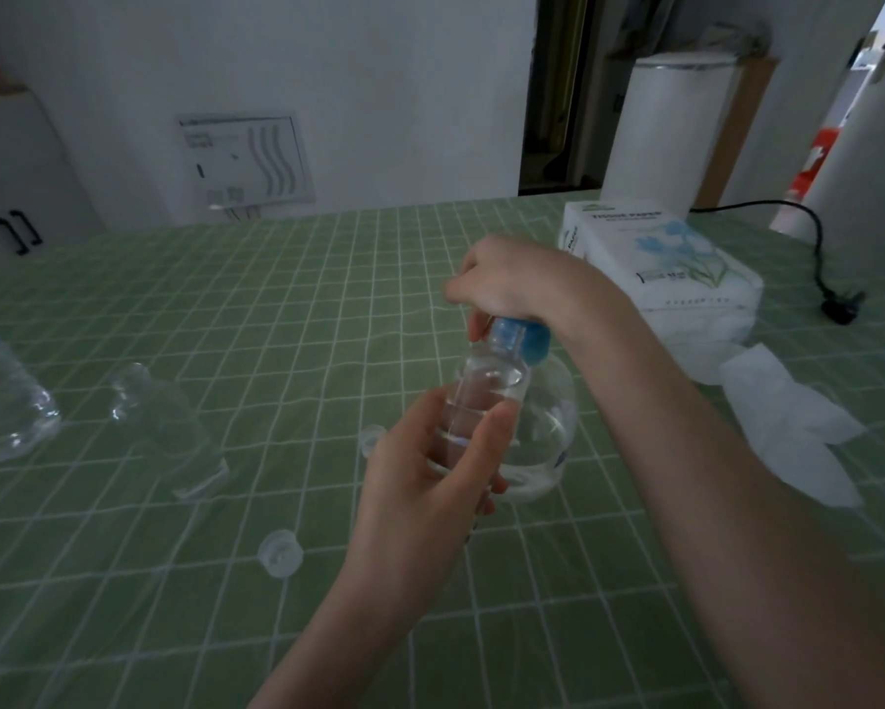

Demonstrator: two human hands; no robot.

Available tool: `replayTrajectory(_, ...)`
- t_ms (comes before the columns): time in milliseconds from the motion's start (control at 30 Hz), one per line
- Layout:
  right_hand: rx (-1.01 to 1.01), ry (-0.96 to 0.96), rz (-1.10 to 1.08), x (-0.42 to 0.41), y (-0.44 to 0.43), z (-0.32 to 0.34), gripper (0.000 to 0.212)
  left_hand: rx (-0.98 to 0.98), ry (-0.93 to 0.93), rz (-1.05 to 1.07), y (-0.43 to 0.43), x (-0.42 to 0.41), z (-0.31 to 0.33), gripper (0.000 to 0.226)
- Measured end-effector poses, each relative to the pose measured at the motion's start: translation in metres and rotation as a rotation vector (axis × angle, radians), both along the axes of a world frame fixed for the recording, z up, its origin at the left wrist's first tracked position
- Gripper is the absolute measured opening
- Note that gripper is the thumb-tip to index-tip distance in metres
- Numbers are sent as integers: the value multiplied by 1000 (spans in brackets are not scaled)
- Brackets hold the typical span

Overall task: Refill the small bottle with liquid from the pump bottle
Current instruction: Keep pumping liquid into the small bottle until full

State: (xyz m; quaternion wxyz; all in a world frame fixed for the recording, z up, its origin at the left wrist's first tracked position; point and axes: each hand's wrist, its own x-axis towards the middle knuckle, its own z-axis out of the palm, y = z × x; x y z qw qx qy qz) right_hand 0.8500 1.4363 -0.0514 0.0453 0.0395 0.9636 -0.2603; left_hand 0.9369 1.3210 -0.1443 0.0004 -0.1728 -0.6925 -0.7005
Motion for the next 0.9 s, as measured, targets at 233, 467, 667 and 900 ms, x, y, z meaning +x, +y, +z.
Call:
replayTrajectory(233,-17,86,-15,0,2,6,32,-7,14,1,-1,-1,3,32)
replayTrajectory(467,-22,62,-10,-1,1,6,32,-11,12,1,-1,0,3,34)
replayTrajectory(667,-19,37,-17,0,1,0,32,-7,-7,-5,-1,0,2,24)
replayTrajectory(900,-23,65,-20,1,1,2,30,-17,-1,-5,-2,0,4,29)
